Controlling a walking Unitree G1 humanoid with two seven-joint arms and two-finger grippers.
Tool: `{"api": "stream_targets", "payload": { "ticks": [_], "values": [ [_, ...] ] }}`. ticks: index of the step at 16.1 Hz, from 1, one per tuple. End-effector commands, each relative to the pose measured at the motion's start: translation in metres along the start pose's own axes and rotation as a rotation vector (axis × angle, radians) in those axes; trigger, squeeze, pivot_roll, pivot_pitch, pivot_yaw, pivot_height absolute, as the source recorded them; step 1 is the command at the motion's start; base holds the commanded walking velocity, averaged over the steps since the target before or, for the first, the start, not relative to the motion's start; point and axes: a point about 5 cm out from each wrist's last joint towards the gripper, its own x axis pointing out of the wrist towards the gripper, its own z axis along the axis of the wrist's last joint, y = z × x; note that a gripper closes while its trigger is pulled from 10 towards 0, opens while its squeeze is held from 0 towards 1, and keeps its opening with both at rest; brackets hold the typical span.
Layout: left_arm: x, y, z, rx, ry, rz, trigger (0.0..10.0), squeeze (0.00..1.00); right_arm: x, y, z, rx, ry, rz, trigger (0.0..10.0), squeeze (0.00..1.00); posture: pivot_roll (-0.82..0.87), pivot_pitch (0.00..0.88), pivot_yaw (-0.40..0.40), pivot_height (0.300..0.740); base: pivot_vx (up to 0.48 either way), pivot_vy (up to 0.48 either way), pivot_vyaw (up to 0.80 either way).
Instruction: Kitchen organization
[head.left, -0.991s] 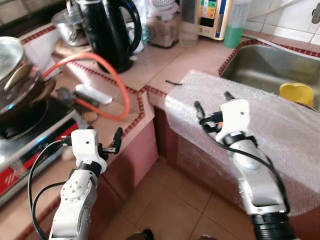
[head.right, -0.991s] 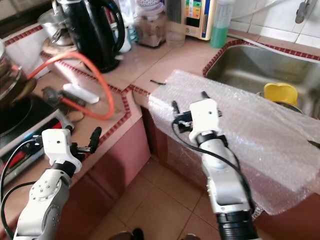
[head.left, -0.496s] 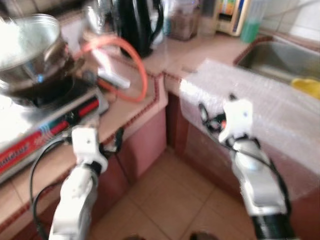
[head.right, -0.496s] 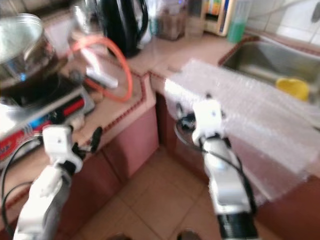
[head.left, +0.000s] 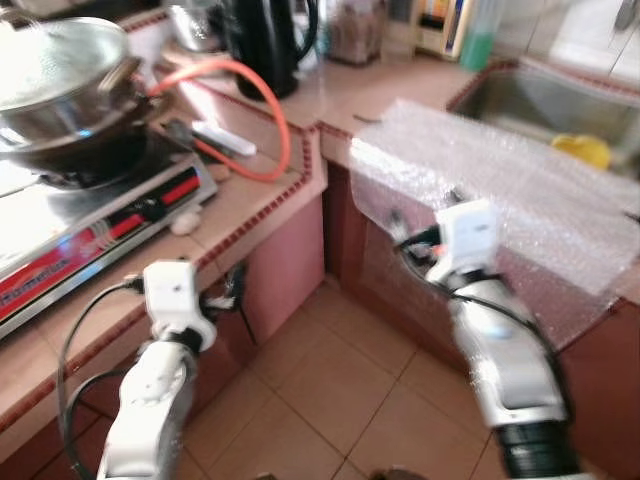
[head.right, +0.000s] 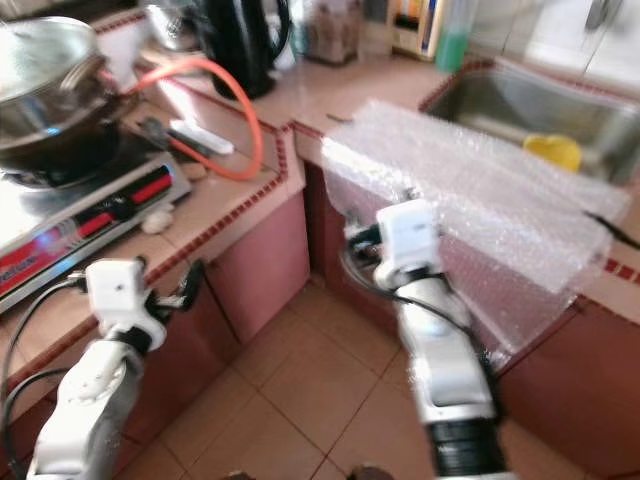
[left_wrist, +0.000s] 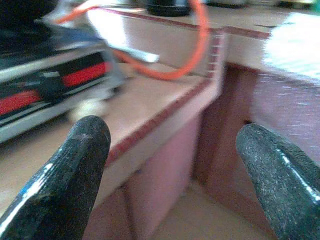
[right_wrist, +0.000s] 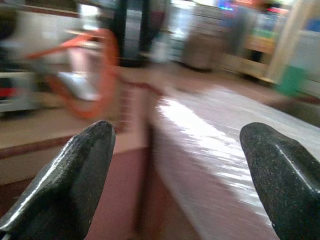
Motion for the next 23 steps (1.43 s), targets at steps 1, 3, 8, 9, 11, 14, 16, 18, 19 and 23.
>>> {"api": "stream_targets", "payload": {
  "ticks": [1, 3, 8, 9, 11, 14, 16, 18, 19, 23],
  "values": [
    [-0.001, 0.001, -0.008, -0.009, 0.023, 0.018, 10.0, 0.0, 0.002, 0.004, -0.006, 0.006, 0.019, 0.031, 10.0, 0.0, -0.09, 0.108, 0.05, 0.74, 0.0, 0.0, 0.0],
    [-0.001, 0.001, -0.033, -0.061, 0.102, 0.026, 10.0, 0.0, 0.003, 0.014, -0.028, 0.027, 0.098, 0.082, 10.0, 0.0, -0.08, 0.099, 0.025, 0.74, 0.0, 0.0, 0.0],
    [-0.015, -0.004, -0.11, -0.102, 0.397, 0.014, 10.0, 0.0, -0.009, 0.037, -0.099, 0.047, 0.371, 0.178, 10.0, 0.0, -0.04, 0.079, -0.019, 0.74, 0.0, 0.0, 0.0],
    [-0.02, -0.008, -0.124, -0.079, 0.47, -0.019, 10.0, 0.0, -0.015, 0.037, -0.115, 0.104, 0.457, 0.142, 10.0, 0.0, -0.04, 0.075, -0.017, 0.74, 0.0, 0.0, 0.0],
    [-0.036, -0.011, -0.154, -0.055, 0.64, -0.069, 10.0, 0.0, -0.037, 0.039, -0.147, 0.15, 0.637, 0.093, 10.0, 0.0, -0.04, 0.063, -0.006, 0.74, 0.0, 0.0, 0.0],
    [-0.055, -0.013, -0.176, -0.007, 0.796, -0.118, 10.0, 0.0, -0.066, 0.036, -0.173, 0.176, 0.788, 0.04, 10.0, 0.0, -0.06, 0.054, 0.01, 0.74, 0.0, 0.0, 0.0],
    [-0.069, -0.01, -0.188, 0.032, 0.901, -0.136, 10.0, 0.0, -0.094, 0.033, -0.193, 0.174, 0.917, -0.004, 10.0, 0.0, -0.09, 0.045, 0.027, 0.74, 0.0, 0.0, 0.0],
    [-0.084, -0.009, -0.199, 0.007, 0.987, -0.116, 10.0, 0.0, -0.117, 0.037, -0.205, 0.159, 1.013, 0.023, 10.0, 0.0, -0.12, 0.038, 0.038, 0.74, 0.0, 0.0, 0.0],
    [-0.091, -0.007, -0.202, 0.048, 1.026, -0.126, 10.0, 0.0, -0.122, 0.039, -0.207, 0.145, 1.034, 0.043, 10.0, 0.0, -0.12, 0.036, 0.041, 0.74, 0.0, 0.0, 0.0],
    [-0.087, -0.011, -0.202, 0.075, 1.049, -0.14, 10.0, 0.0, -0.128, 0.038, -0.209, 0.126, 1.056, 0.072, 10.0, 0.0, -0.12, 0.031, 0.039, 0.74, 0.0, 0.0, 0.0]
  ]
}}
